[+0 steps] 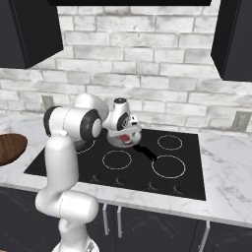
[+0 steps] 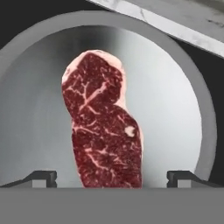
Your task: Place one of the steaks on the plate and the other in the bowl. Then place the bowl in the fridge.
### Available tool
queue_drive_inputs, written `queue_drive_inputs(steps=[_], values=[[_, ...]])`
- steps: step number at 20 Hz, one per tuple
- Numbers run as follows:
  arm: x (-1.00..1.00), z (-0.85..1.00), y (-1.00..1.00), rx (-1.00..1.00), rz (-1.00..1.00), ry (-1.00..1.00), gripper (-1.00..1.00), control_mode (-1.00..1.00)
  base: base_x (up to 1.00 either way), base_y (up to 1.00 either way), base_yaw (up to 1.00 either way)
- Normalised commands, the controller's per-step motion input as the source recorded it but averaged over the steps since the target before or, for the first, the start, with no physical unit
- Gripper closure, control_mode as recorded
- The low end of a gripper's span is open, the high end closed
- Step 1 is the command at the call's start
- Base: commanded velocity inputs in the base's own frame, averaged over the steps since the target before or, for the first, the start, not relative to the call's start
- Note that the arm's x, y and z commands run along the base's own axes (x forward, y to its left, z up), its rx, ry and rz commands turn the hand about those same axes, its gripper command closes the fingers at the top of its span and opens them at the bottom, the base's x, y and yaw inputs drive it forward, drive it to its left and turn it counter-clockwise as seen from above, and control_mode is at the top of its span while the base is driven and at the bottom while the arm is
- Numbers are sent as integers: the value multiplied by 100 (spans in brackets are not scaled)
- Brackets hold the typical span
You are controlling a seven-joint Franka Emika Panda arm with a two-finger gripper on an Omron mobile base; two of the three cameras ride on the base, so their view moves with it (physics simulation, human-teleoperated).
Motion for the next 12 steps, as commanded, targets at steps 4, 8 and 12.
queue_drive_inputs(steps=[4,8,12], values=[[16,-31,0,0,2,6,-100,-100,0,0,0],[23,-14,-3,0,1,0,-100,-100,0,0,0],[13,-7,-5,0,6,0,-100,-100,0,0,0]])
